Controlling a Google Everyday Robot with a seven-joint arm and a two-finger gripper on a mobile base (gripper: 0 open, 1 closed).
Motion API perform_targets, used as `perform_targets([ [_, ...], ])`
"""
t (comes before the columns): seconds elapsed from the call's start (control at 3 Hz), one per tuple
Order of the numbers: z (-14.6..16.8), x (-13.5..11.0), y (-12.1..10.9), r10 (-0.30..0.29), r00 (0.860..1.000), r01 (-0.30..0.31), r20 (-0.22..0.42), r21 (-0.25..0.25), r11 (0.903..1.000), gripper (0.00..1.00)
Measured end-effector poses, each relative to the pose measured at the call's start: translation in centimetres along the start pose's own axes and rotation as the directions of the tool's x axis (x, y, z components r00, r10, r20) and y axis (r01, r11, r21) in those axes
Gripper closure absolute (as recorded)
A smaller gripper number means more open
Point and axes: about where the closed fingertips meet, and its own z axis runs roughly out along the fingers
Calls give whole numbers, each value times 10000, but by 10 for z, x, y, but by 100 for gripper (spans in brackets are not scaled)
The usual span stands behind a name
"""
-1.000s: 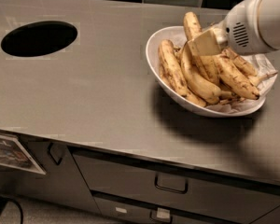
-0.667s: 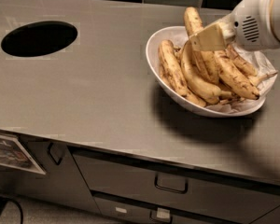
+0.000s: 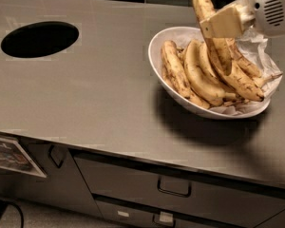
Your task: Pick banana from white bowl
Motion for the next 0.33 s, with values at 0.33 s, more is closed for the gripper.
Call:
perform_targets([
  [0.33, -11, -7, -3, -108, 9999, 108, 3, -240, 9997, 100],
])
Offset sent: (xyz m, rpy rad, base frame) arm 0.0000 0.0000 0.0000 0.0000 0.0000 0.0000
